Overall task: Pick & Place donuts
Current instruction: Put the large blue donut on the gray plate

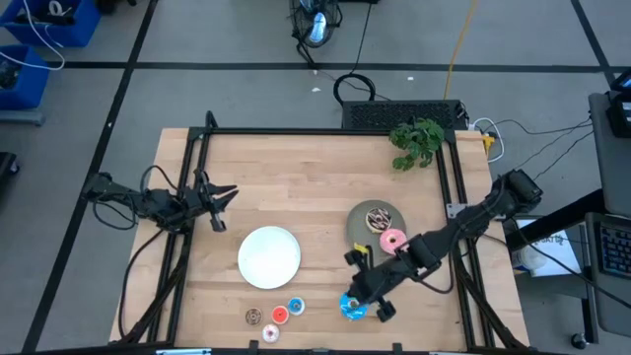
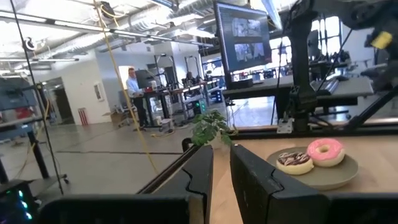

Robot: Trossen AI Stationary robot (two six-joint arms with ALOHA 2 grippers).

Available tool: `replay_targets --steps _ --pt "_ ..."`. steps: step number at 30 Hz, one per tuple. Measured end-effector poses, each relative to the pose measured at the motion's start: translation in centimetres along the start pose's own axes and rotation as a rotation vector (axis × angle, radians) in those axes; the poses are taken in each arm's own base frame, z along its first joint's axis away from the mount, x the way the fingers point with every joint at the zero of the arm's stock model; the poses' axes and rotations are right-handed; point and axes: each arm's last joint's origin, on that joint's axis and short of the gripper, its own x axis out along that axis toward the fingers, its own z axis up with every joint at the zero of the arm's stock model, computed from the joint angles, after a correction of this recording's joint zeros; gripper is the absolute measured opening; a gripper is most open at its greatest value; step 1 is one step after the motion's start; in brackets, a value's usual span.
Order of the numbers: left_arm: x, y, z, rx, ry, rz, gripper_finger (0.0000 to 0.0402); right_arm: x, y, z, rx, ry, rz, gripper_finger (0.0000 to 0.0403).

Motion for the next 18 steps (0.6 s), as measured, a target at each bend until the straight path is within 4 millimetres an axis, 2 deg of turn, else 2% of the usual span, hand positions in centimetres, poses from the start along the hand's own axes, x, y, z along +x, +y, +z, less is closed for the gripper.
replay_targets --steps 4,9,13,18 --pt "0.0 0.1 0.2 -0.013 -0.014 0.004 0.0063 -0.1 0.5 0.6 -0.003 -0.063 -0.041 0.0002" --pt "0.0 0.2 0.4 -0.173 -0.039 0.01 0.0062 -0.1 0.6 0.7 0.052 -0.076 -0.037 0.0001" --pt "0.0 0.1 0.3 -0.158 -0.025 0.006 0.0062 -0.2 0.6 0.8 0.117 -0.087 -0.036 0.0001" --pt "0.0 0.1 0.4 -0.159 -0.04 0.004 0.0063 -0.4 -0.1 1.7 0.223 -0.186 -0.077 0.0001"
